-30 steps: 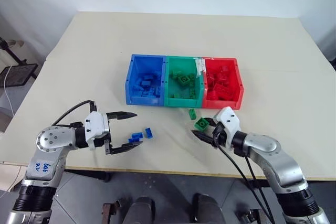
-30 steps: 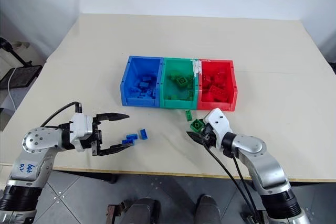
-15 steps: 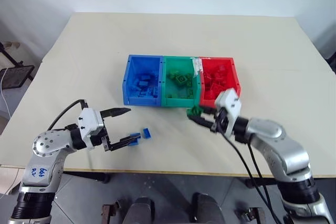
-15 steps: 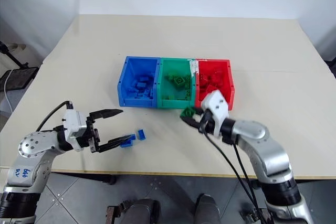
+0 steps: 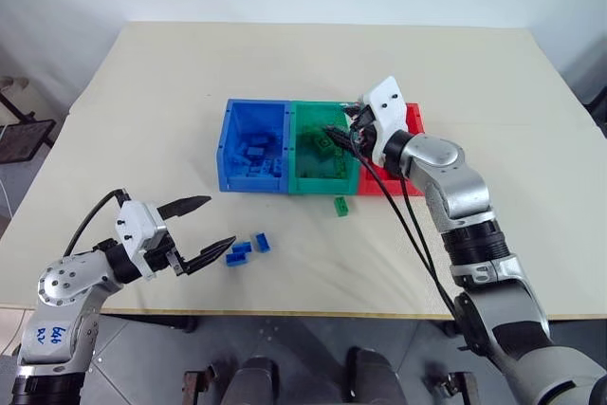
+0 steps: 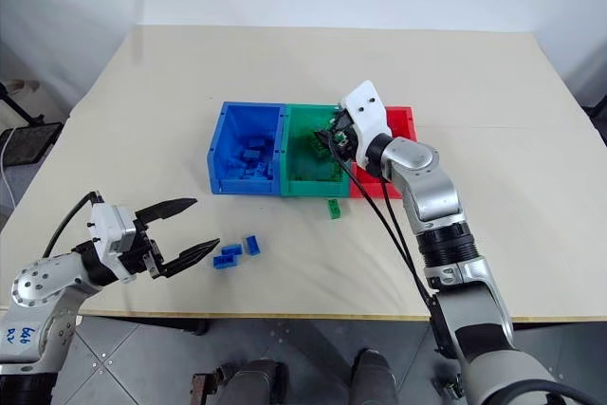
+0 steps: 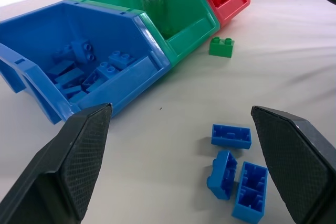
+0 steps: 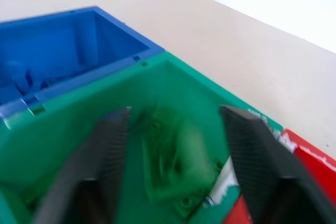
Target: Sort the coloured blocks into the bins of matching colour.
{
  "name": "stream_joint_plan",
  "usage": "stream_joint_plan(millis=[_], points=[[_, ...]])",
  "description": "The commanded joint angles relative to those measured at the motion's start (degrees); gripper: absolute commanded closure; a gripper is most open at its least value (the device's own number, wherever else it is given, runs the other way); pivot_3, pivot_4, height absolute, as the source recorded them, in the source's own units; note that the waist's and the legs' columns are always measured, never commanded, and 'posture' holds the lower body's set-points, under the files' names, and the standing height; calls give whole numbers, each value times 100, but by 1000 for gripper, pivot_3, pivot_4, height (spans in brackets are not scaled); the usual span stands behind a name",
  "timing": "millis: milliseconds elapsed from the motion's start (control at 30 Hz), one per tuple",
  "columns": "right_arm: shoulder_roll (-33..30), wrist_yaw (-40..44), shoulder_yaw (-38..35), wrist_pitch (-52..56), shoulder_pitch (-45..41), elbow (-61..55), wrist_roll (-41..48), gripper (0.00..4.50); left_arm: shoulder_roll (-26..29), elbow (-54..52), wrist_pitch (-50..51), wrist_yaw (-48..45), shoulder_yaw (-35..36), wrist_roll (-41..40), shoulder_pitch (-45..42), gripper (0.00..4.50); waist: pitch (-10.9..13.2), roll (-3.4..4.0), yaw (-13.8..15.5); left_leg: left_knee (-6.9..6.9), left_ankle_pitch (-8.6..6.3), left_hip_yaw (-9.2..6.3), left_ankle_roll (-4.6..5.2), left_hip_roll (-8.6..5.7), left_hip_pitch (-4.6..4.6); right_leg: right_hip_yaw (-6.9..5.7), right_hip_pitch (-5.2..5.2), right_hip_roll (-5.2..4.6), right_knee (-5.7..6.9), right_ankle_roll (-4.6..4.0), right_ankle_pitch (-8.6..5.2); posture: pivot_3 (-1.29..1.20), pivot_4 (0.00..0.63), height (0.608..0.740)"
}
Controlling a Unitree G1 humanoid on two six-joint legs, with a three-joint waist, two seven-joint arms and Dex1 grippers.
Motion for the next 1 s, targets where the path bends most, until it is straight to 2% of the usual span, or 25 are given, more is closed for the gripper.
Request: stream_joint_plan(millis=[33, 167, 267, 367, 433, 600, 700, 867, 1000], points=[[-43, 181, -112, -224, -85, -245, 29, 52, 84, -159, -55, -11, 164, -56, 18, 0, 0, 0, -2, 0, 0, 0, 0, 0, 0, 0, 0, 0, 1, 0, 0, 0, 150, 740], [-279, 584, -263, -296, 464, -951, 280, 21, 98, -33, -85, -103, 90, -49, -54, 0, 0, 0, 33, 1, 0, 0, 0, 1, -1, 0, 0, 0, -1, 0, 0, 0, 150, 740], [-912, 1176, -623, -534, 1628, -1857, 560, 21, 61, 220, -198, -280, -74, -22, -329, 0, 0, -1, 141, 4, -2, -2, 0, -1, -3, -3, 3, -1, -4, 0, 0, 0, 150, 740], [-1659, 1983, -1628, -798, 3026, -2792, 1280, 21, 100, 456, -279, -538, -251, 37, -559, 0, 0, 0, 258, 9, -6, 4, 5, -6, -10, -4, 6, -4, -11, 1, 1, 0, 150, 740], [-1914, 2190, -2024, -894, 3637, -3106, 1546, 21, 89, 526, -306, -632, -308, 38, -595, 0, 0, 1, 258, 7, -7, 14, 6, -4, -7, -4, 8, -2, -20, 1, 1, 0, 150, 740], [-2133, 2326, -3009, -1157, 5209, -3394, 1650, 21, 80, 804, -465, -915, -624, 173, -902, 0, 0, 0, 192, 5, -7, 42, 5, 16, 18, 0, 14, 7, -11, -9, 3, 0, 150, 740], [-2084, 2315, -3310, -1340, 5935, -3435, 1588, 21, 51, 952, -517, -1113, -842, 222, -1155, 0, 0, 0, 217, 10, -7, 44, 6, 11, 15, 3, 15, 3, -13, -9, 4, 0, 150, 740], [-2144, 2297, -3280, -1260, 6554, -3607, 1585, 21, 8, 1070, -564, -1346, -1065, 209, -1415, 0, 0, 0, 230, 11, -7, 44, 6, 11, 15, 2, 15, 3, -13, -9, 4, 0, 150, 740], [-2156, 2186, -3029, -992, 6505, -3946, 1701, 21, -5, 1127, -581, -1393, -1076, 189, -1530, 0, 0, 1, 192, 9, -7, 44, 6, 13, 17, 3, 14, 5, -11, -9, 4, 0, 150, 740]])
